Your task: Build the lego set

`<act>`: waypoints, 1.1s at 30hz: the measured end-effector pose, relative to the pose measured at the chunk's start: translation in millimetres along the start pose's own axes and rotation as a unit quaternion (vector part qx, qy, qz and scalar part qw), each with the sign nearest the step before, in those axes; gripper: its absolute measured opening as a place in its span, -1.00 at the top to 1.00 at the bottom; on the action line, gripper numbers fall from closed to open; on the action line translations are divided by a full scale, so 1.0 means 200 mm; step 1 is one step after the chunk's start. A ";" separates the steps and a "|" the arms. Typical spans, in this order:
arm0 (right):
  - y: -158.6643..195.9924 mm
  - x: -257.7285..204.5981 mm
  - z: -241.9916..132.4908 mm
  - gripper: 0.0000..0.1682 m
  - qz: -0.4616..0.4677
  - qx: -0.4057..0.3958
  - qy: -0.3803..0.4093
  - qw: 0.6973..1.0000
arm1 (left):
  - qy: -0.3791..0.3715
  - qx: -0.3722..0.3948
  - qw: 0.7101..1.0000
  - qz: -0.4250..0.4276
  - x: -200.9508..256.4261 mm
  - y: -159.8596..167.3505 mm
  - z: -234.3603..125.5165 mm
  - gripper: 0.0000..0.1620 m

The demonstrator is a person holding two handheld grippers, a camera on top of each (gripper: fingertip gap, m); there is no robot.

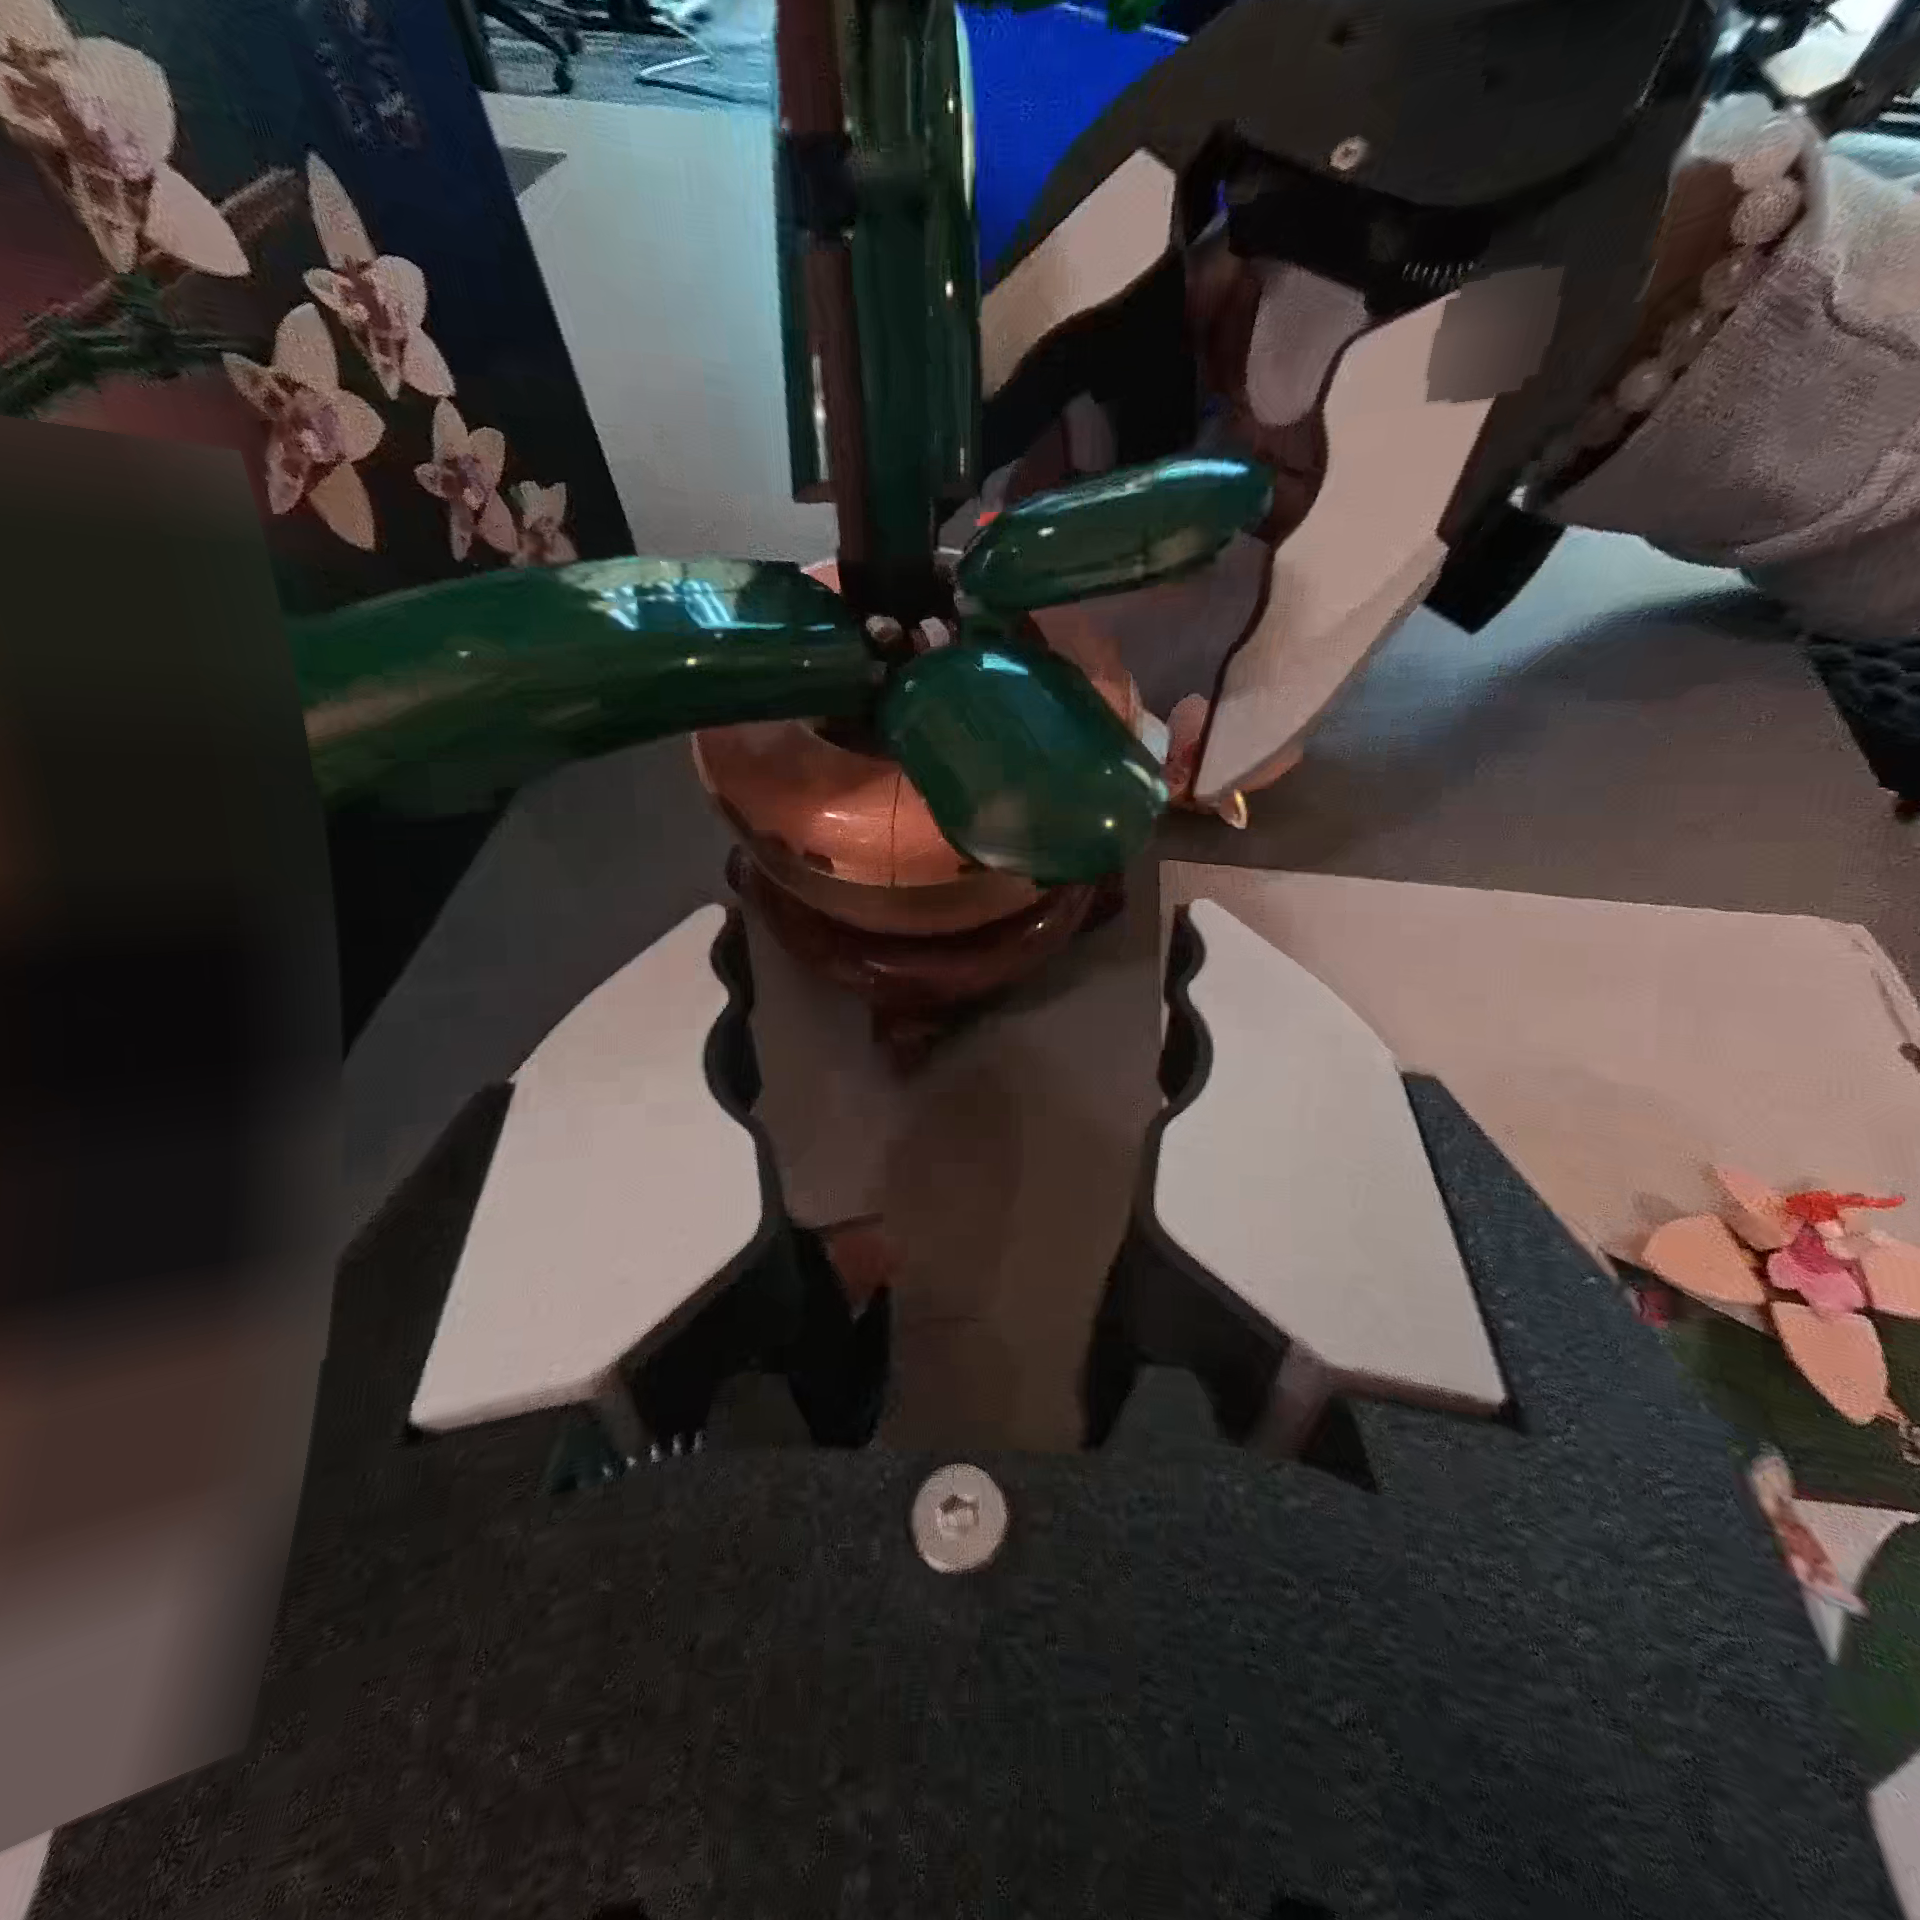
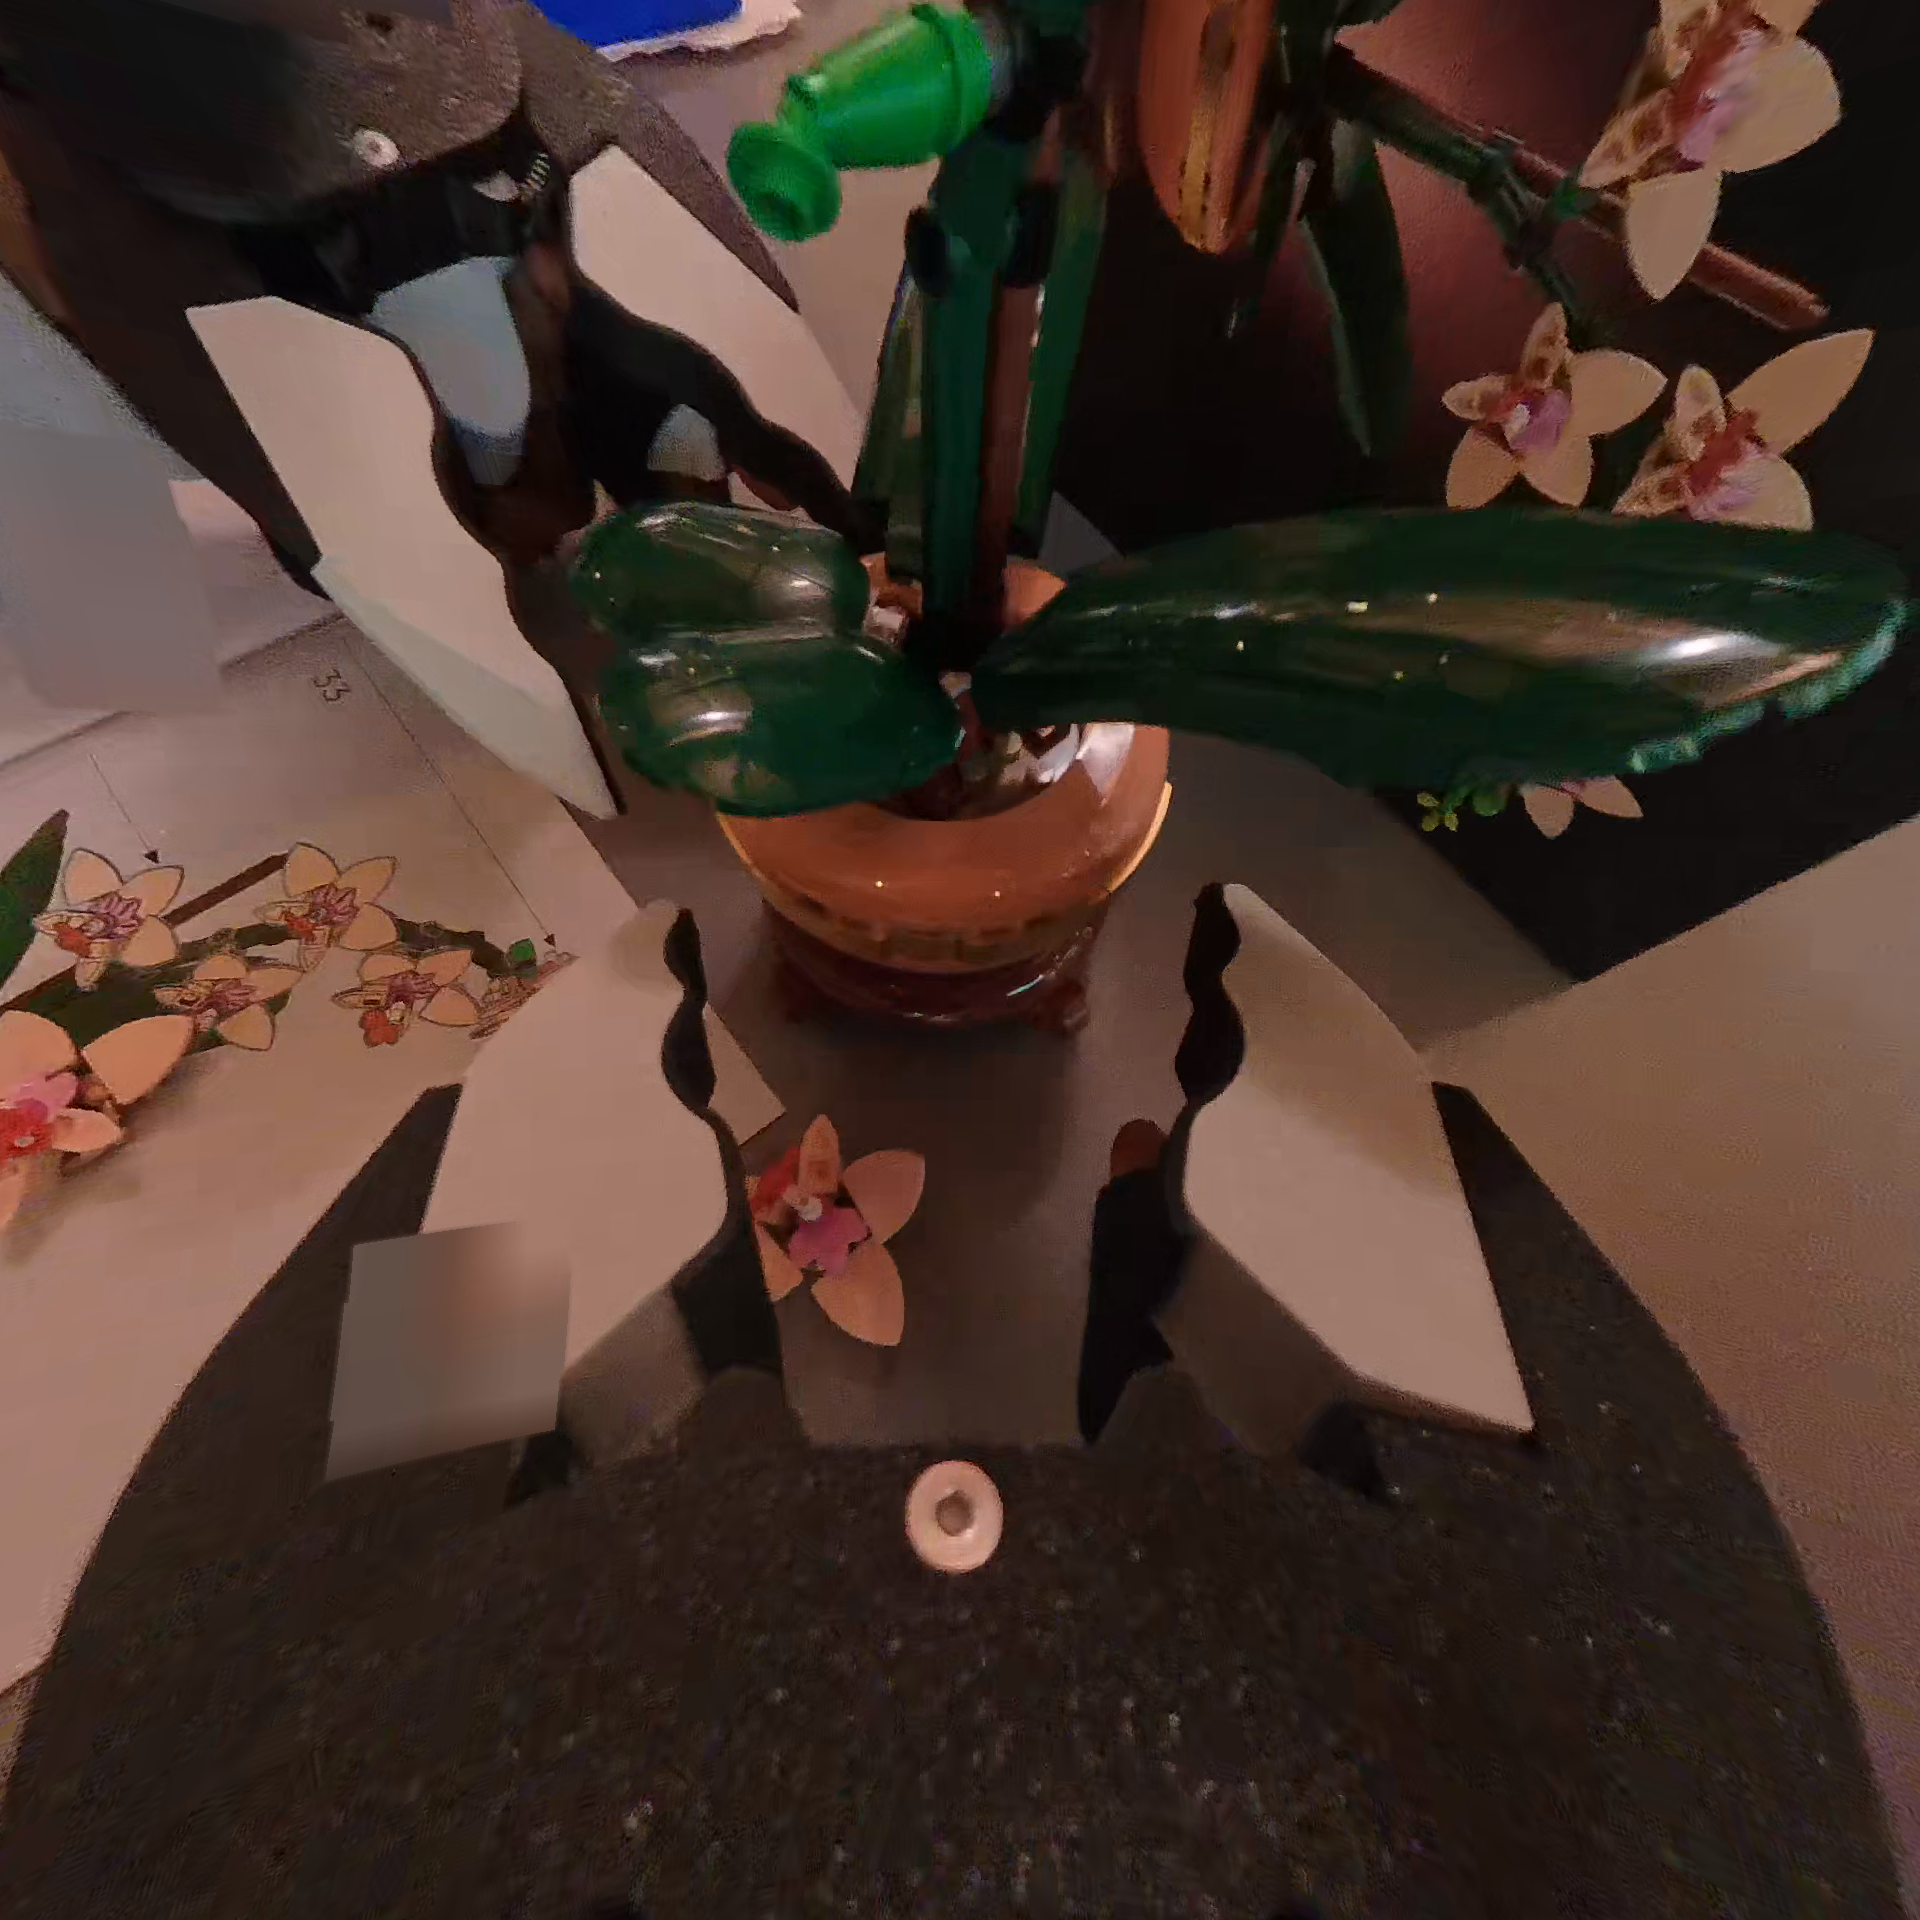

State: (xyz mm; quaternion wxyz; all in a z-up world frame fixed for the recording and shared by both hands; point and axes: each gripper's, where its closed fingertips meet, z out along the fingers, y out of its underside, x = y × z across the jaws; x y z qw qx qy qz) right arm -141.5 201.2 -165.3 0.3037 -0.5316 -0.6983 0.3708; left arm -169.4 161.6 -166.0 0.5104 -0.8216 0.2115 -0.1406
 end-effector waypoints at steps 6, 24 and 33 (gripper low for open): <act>-0.01 0.00 0.09 0.04 -0.042 -0.019 -0.006 0.999 | 0.048 -0.032 0.998 0.019 -0.01 0.03 0.09 0.13; -0.14 -0.55 0.03 0.05 -0.054 -0.025 -0.046 0.997 | -0.013 -0.088 0.995 0.034 0.32 0.10 -0.34 0.31; -0.05 -0.70 0.09 0.05 -0.063 -0.021 -0.062 0.996 | -0.021 -0.082 0.996 -0.014 0.43 0.28 -0.39 0.31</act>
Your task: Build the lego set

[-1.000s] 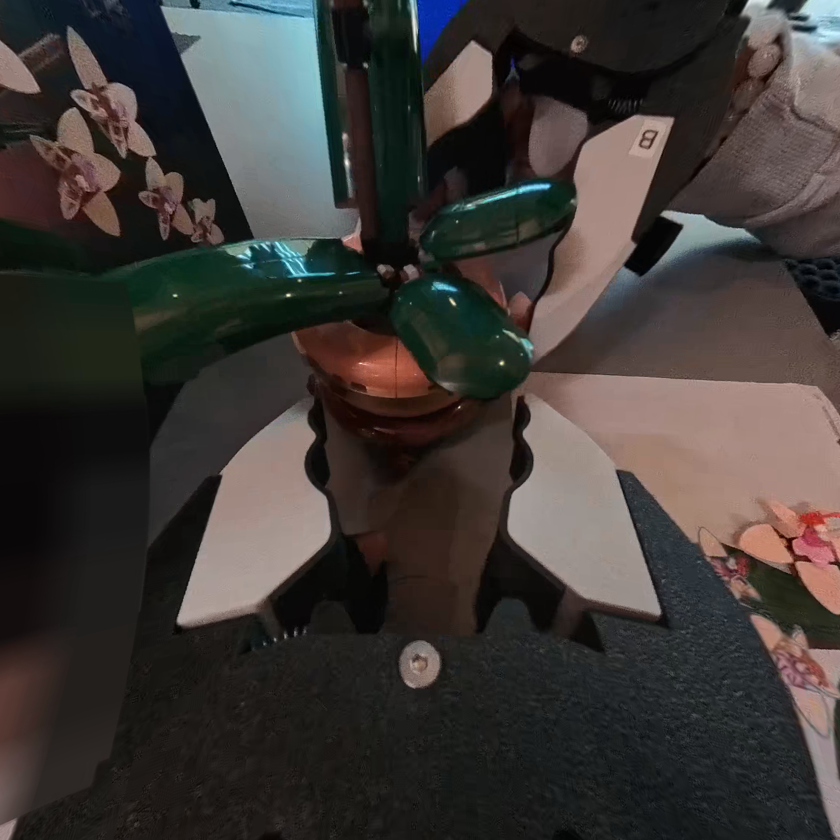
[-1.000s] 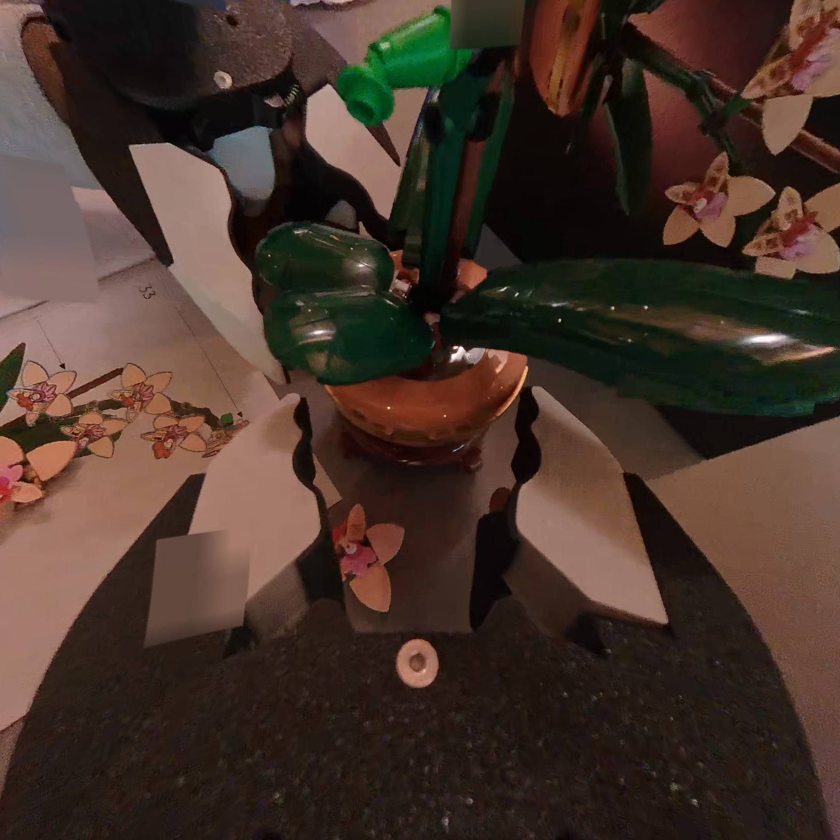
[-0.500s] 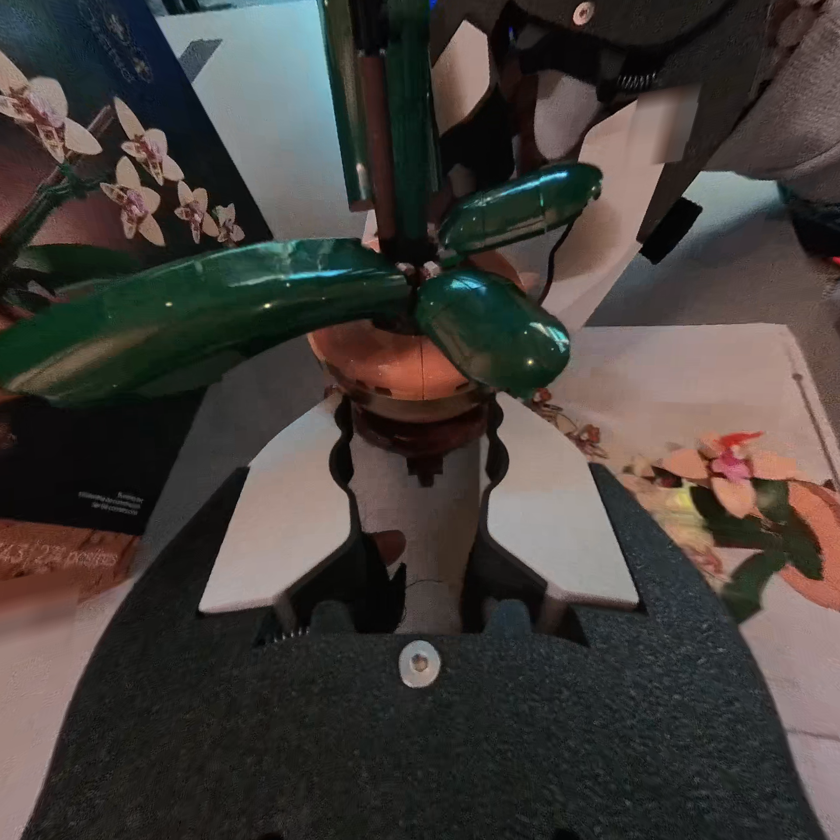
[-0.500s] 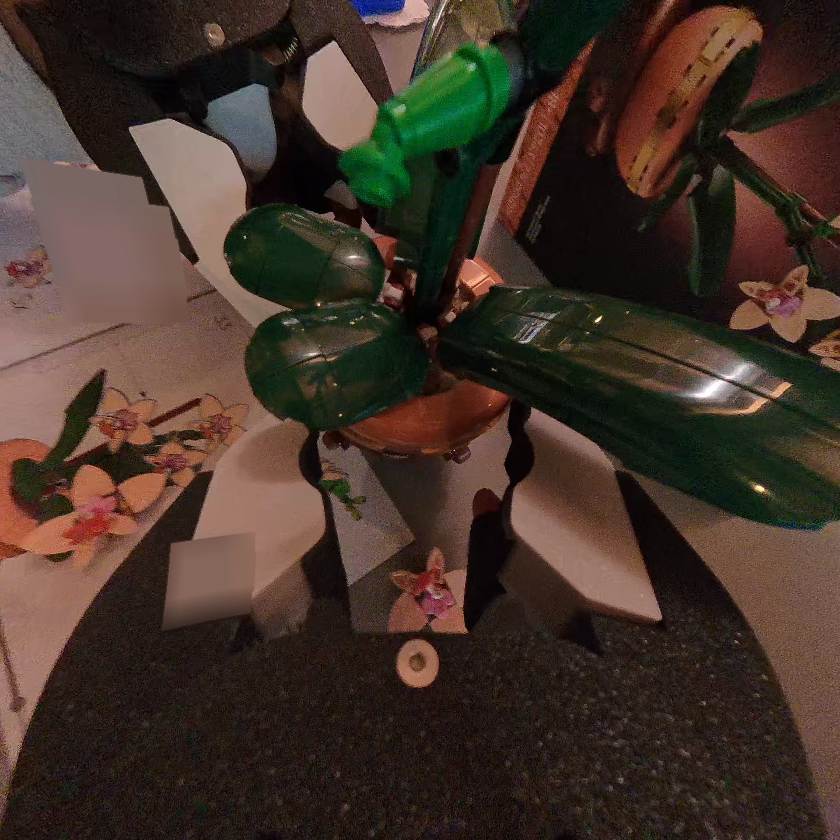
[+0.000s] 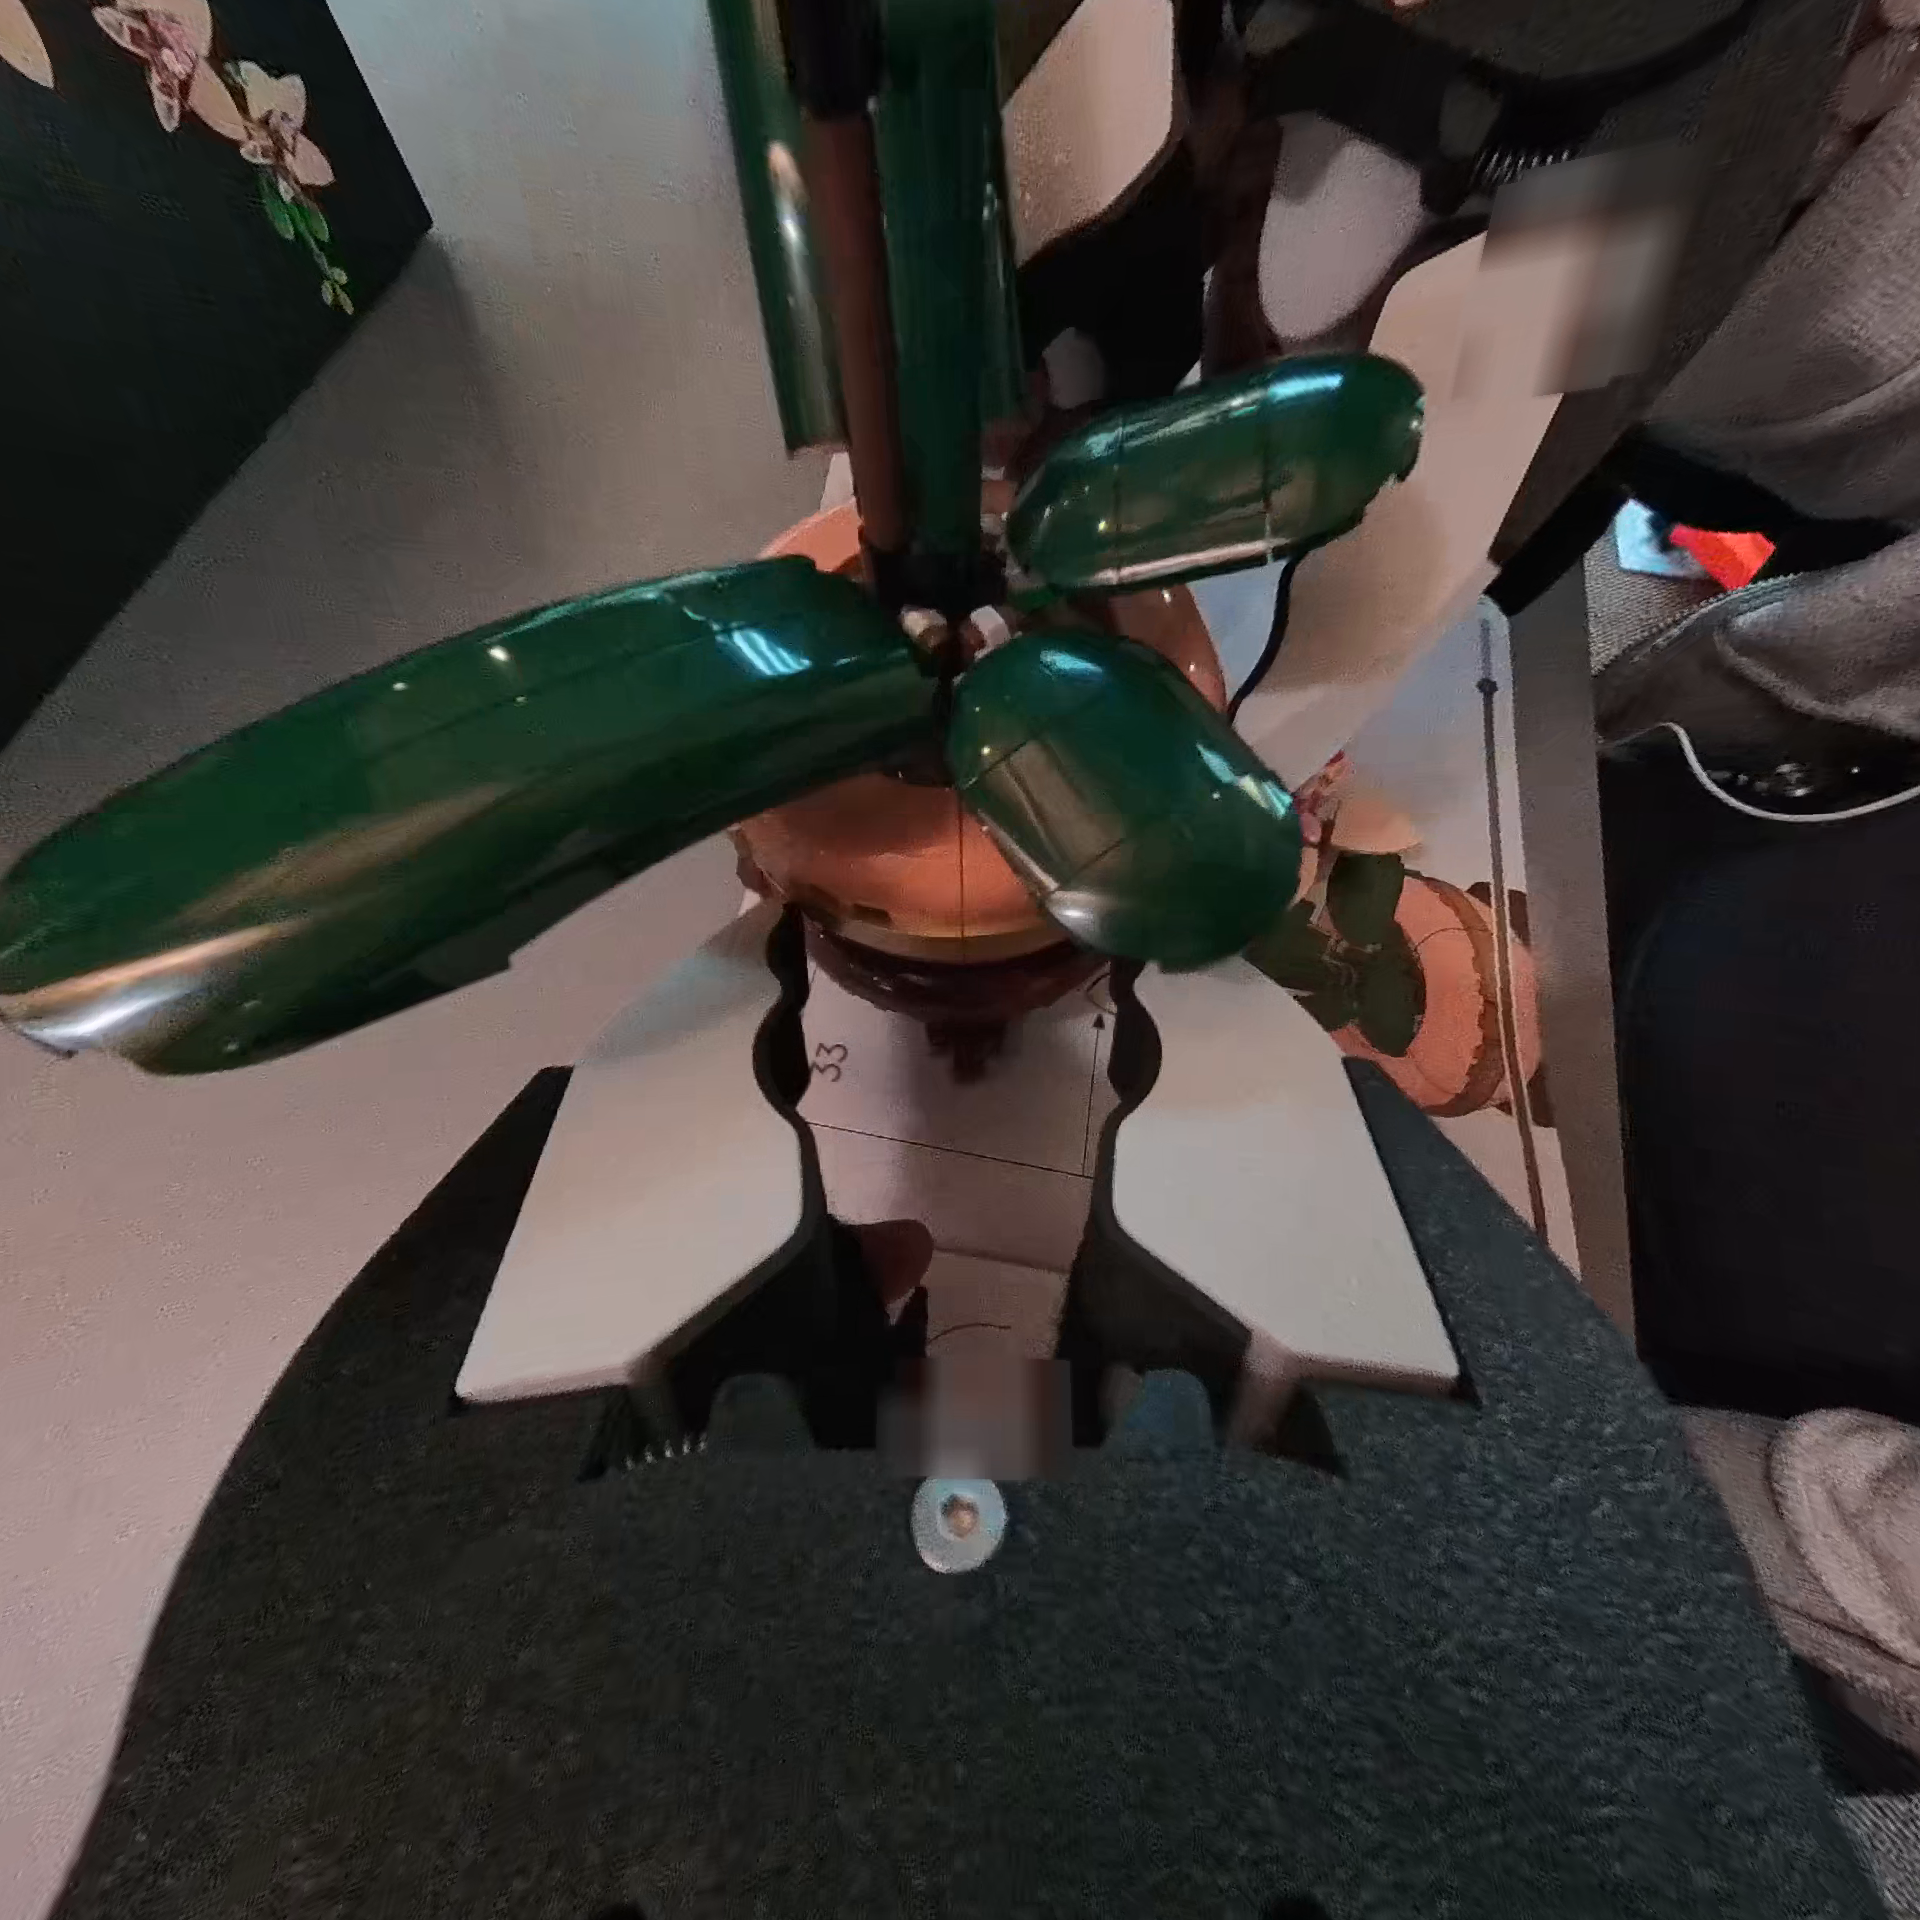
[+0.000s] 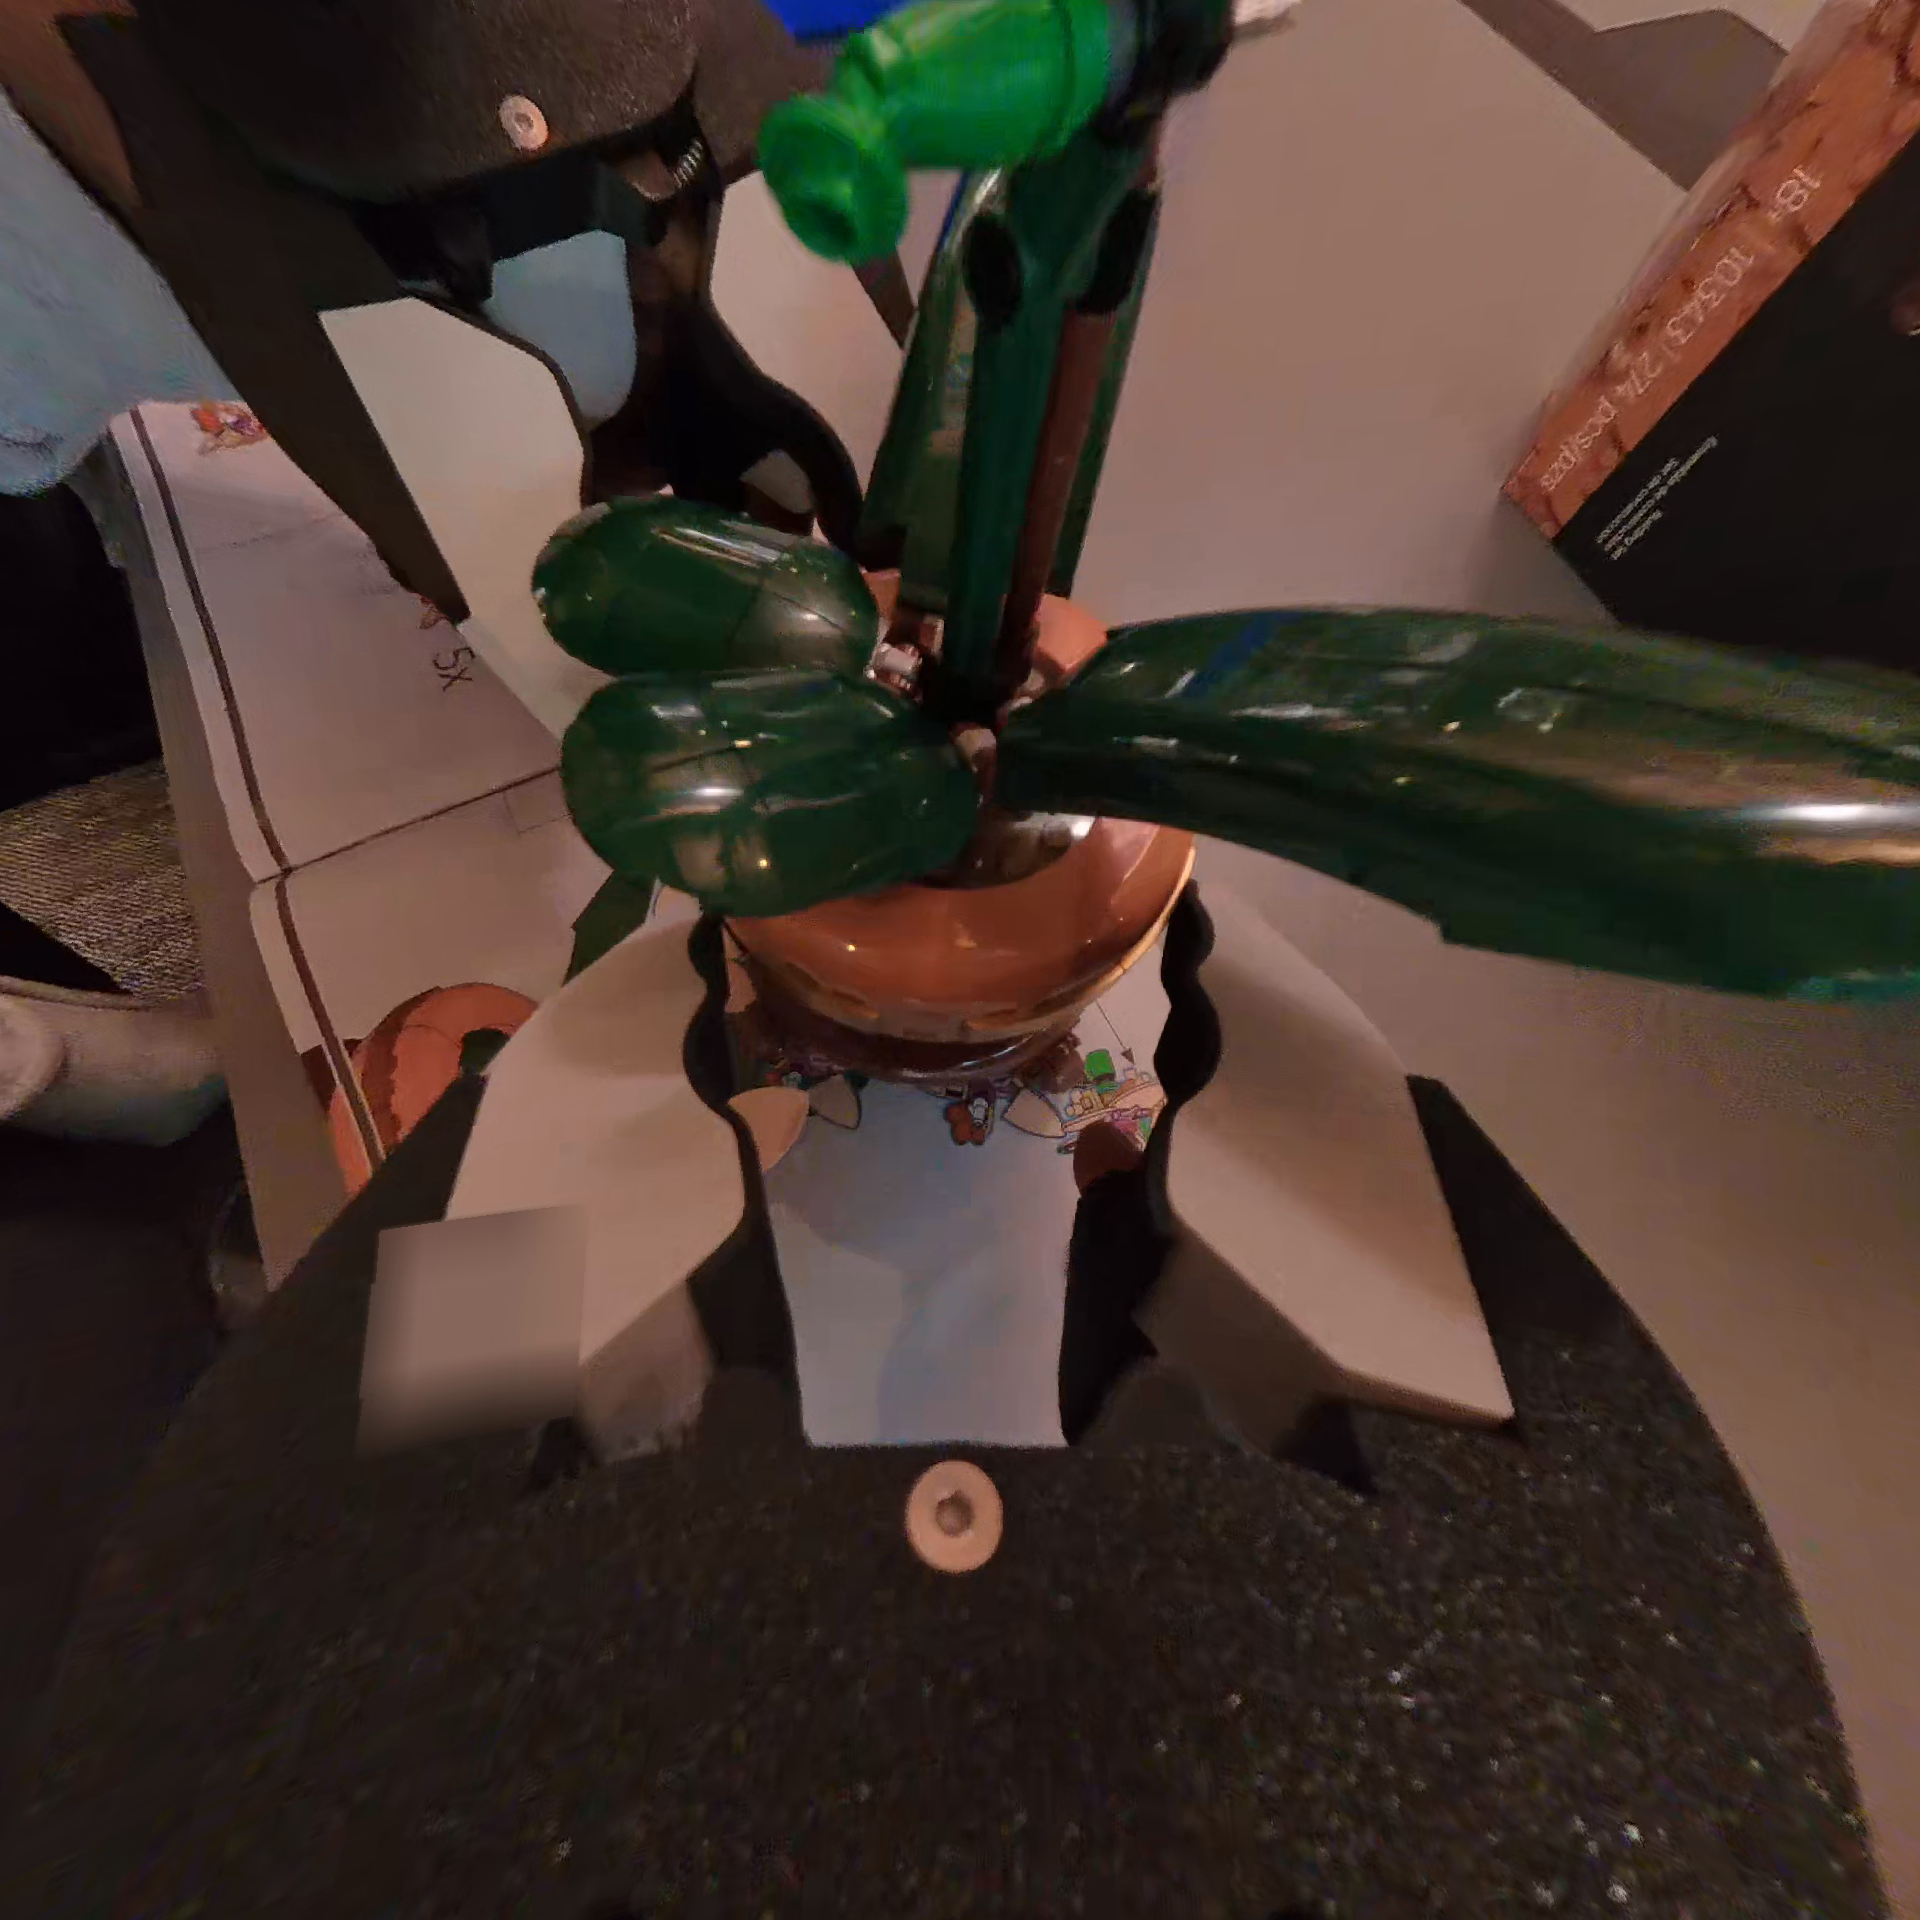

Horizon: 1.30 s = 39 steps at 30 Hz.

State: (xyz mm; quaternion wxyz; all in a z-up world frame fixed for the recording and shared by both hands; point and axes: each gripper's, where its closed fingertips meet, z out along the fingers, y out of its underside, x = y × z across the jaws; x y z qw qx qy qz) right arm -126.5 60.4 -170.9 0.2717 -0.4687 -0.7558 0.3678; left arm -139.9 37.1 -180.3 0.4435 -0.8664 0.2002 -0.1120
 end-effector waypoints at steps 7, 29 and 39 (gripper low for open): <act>0.00 -0.01 -0.11 0.06 0.017 0.040 -0.027 0.999 | -0.016 0.046 0.998 -0.042 0.03 -0.01 -0.08 0.39; 0.32 -0.21 -0.13 0.83 -0.057 -0.062 -0.265 0.961 | 0.100 0.065 0.928 -0.353 0.59 0.00 0.07 0.75; 0.35 -0.28 -0.19 0.85 -0.046 -0.052 -0.259 0.963 | 0.083 0.014 0.910 -0.406 0.52 0.05 0.12 0.78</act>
